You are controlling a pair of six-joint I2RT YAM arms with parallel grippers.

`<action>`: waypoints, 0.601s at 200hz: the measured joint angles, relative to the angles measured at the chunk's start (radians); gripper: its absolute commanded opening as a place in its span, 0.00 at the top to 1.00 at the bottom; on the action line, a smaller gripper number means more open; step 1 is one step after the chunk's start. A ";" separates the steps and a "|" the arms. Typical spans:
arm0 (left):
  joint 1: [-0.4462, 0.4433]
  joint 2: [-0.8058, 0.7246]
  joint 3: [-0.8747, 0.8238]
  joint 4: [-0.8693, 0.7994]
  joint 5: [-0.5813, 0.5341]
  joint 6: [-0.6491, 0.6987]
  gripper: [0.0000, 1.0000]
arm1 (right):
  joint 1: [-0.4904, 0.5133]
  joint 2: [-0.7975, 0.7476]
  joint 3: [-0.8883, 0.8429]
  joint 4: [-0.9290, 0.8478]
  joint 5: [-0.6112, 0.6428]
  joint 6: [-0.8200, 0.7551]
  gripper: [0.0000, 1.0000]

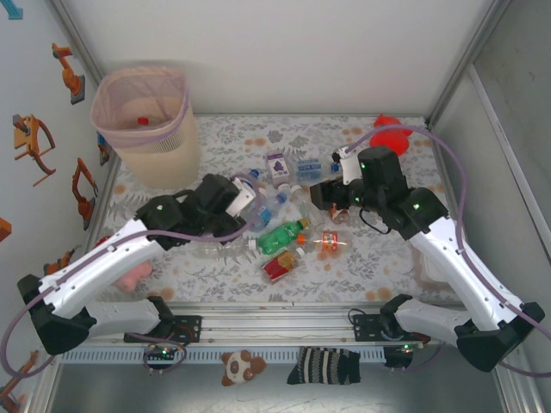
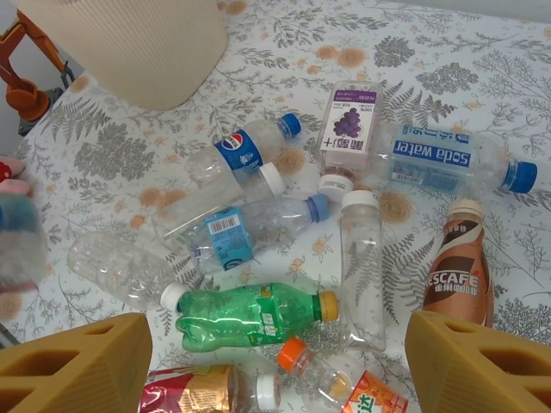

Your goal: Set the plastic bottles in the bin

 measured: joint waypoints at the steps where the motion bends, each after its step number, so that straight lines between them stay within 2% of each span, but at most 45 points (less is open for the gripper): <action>1: 0.005 -0.002 0.002 0.004 0.000 0.000 0.52 | 0.000 0.000 0.000 0.000 0.000 0.000 0.23; 59: 0.247 -0.020 0.133 0.166 0.039 0.034 0.51 | 0.000 0.000 0.000 0.000 0.002 0.005 0.24; 84: 0.364 0.048 0.262 0.188 0.059 0.035 0.53 | 0.000 0.000 0.000 0.000 0.003 0.014 0.24; 120: 0.489 0.175 0.417 0.238 0.113 0.031 0.55 | 0.000 0.000 0.001 0.000 0.003 0.027 0.25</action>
